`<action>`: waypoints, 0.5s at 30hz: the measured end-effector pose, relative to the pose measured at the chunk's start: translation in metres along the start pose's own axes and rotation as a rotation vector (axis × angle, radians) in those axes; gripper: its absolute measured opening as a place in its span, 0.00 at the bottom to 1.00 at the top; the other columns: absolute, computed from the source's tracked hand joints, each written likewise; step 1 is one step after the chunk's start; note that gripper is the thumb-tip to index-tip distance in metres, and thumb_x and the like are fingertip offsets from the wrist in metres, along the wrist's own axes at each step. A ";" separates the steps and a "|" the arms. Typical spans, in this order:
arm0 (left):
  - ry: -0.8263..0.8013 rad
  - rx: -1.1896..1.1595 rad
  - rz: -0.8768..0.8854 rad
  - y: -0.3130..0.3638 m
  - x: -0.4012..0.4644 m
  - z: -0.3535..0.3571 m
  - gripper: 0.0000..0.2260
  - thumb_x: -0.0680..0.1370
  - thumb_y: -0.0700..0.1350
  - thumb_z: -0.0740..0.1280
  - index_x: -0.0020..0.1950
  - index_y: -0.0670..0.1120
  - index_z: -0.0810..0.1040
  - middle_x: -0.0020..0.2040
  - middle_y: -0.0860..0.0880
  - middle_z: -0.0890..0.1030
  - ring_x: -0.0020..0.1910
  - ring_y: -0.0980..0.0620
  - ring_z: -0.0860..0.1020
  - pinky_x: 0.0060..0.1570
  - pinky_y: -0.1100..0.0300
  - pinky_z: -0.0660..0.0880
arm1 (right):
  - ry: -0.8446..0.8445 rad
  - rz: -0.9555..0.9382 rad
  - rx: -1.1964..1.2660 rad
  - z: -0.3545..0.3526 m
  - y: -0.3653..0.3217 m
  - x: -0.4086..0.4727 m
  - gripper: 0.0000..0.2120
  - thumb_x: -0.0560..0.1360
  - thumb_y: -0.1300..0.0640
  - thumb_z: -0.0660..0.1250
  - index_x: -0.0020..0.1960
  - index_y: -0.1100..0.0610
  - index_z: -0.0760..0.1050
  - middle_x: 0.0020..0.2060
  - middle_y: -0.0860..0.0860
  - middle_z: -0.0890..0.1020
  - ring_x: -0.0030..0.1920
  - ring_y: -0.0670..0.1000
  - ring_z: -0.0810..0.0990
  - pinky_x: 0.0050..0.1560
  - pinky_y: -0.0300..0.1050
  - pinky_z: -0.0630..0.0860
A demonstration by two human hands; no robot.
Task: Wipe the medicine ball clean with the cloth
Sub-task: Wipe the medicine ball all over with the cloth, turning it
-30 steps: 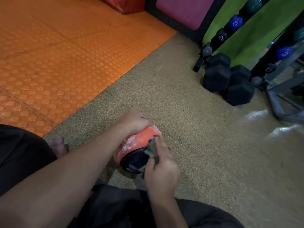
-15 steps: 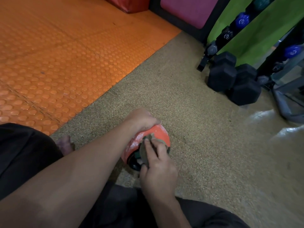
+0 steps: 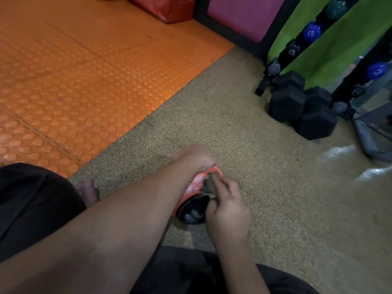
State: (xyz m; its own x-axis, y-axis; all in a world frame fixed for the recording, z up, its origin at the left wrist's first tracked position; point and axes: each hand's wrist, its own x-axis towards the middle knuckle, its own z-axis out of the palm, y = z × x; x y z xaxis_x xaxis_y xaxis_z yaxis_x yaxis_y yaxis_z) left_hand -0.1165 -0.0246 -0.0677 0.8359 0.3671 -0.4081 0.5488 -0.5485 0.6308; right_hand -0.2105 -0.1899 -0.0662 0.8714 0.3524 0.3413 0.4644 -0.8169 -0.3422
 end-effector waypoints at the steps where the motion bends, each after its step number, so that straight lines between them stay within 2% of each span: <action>1: -0.011 -0.010 -0.008 0.000 0.000 0.000 0.18 0.71 0.61 0.74 0.47 0.48 0.86 0.44 0.49 0.86 0.44 0.46 0.84 0.52 0.52 0.82 | 0.027 0.091 0.042 0.000 0.004 0.003 0.28 0.68 0.59 0.65 0.68 0.48 0.80 0.63 0.44 0.79 0.49 0.52 0.84 0.45 0.47 0.83; 2: -0.019 -0.018 -0.014 0.001 0.001 0.000 0.17 0.71 0.61 0.73 0.46 0.47 0.86 0.43 0.49 0.85 0.43 0.46 0.84 0.52 0.52 0.82 | 0.025 0.110 0.043 -0.001 0.002 0.003 0.29 0.67 0.59 0.65 0.68 0.49 0.80 0.63 0.45 0.79 0.49 0.52 0.84 0.46 0.48 0.83; 3: -0.035 -0.022 -0.021 0.002 0.001 -0.001 0.17 0.70 0.61 0.74 0.46 0.47 0.86 0.43 0.49 0.86 0.43 0.46 0.84 0.52 0.52 0.82 | -0.007 0.044 0.014 -0.001 -0.004 -0.002 0.30 0.66 0.59 0.65 0.68 0.50 0.80 0.63 0.46 0.79 0.49 0.53 0.83 0.45 0.47 0.83; 6: -0.057 -0.040 -0.024 0.002 0.002 -0.003 0.24 0.66 0.65 0.75 0.52 0.48 0.88 0.49 0.48 0.87 0.48 0.44 0.84 0.56 0.50 0.81 | -0.198 -0.372 -0.095 -0.002 -0.023 -0.024 0.28 0.67 0.52 0.63 0.67 0.50 0.79 0.65 0.47 0.79 0.46 0.54 0.82 0.37 0.46 0.81; 7: -0.051 -0.041 -0.027 0.003 0.003 -0.004 0.26 0.65 0.65 0.75 0.53 0.48 0.88 0.51 0.47 0.87 0.49 0.43 0.84 0.57 0.50 0.81 | -0.207 -0.431 -0.105 -0.004 -0.020 -0.020 0.28 0.68 0.50 0.62 0.67 0.48 0.79 0.65 0.46 0.79 0.45 0.54 0.82 0.35 0.46 0.81; 8: -0.039 -0.045 -0.027 0.002 0.005 -0.004 0.27 0.65 0.66 0.75 0.53 0.47 0.88 0.52 0.47 0.87 0.50 0.43 0.84 0.57 0.51 0.81 | -0.181 -0.396 -0.088 -0.004 -0.014 -0.012 0.28 0.67 0.51 0.62 0.67 0.47 0.79 0.64 0.45 0.79 0.46 0.53 0.82 0.36 0.46 0.81; 11: -0.008 -0.067 -0.038 -0.001 0.006 -0.004 0.18 0.68 0.61 0.76 0.43 0.46 0.83 0.47 0.46 0.86 0.46 0.44 0.84 0.54 0.52 0.82 | -0.009 -0.066 0.072 -0.001 -0.001 0.005 0.28 0.67 0.58 0.64 0.67 0.49 0.81 0.63 0.44 0.79 0.49 0.50 0.83 0.43 0.46 0.83; 12: -0.003 -0.079 -0.038 -0.001 0.007 -0.004 0.17 0.69 0.60 0.76 0.42 0.47 0.82 0.46 0.47 0.85 0.46 0.44 0.83 0.54 0.52 0.82 | -0.012 -0.071 0.065 -0.001 -0.006 0.004 0.28 0.67 0.58 0.63 0.66 0.50 0.81 0.62 0.46 0.80 0.48 0.50 0.83 0.42 0.46 0.83; 13: -0.006 -0.086 -0.042 -0.001 0.006 -0.004 0.17 0.69 0.60 0.76 0.44 0.47 0.82 0.46 0.47 0.85 0.46 0.44 0.83 0.54 0.51 0.82 | -0.062 -0.152 0.016 -0.002 -0.014 -0.001 0.27 0.67 0.56 0.63 0.66 0.51 0.81 0.61 0.47 0.80 0.47 0.51 0.82 0.39 0.46 0.82; 15: -0.021 -0.098 -0.043 -0.001 0.006 -0.004 0.21 0.67 0.62 0.76 0.48 0.46 0.85 0.48 0.47 0.85 0.46 0.44 0.83 0.55 0.50 0.81 | -0.233 -0.431 -0.074 -0.002 -0.024 -0.015 0.26 0.68 0.50 0.63 0.65 0.50 0.80 0.61 0.48 0.80 0.45 0.53 0.81 0.34 0.46 0.79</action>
State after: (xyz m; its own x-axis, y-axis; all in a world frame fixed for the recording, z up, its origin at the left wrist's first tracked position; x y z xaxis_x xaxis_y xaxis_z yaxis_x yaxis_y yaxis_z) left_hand -0.1119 -0.0191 -0.0677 0.8123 0.3718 -0.4493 0.5814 -0.4563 0.6736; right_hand -0.2354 -0.1769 -0.0613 0.6186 0.7512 0.2302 0.7852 -0.6017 -0.1465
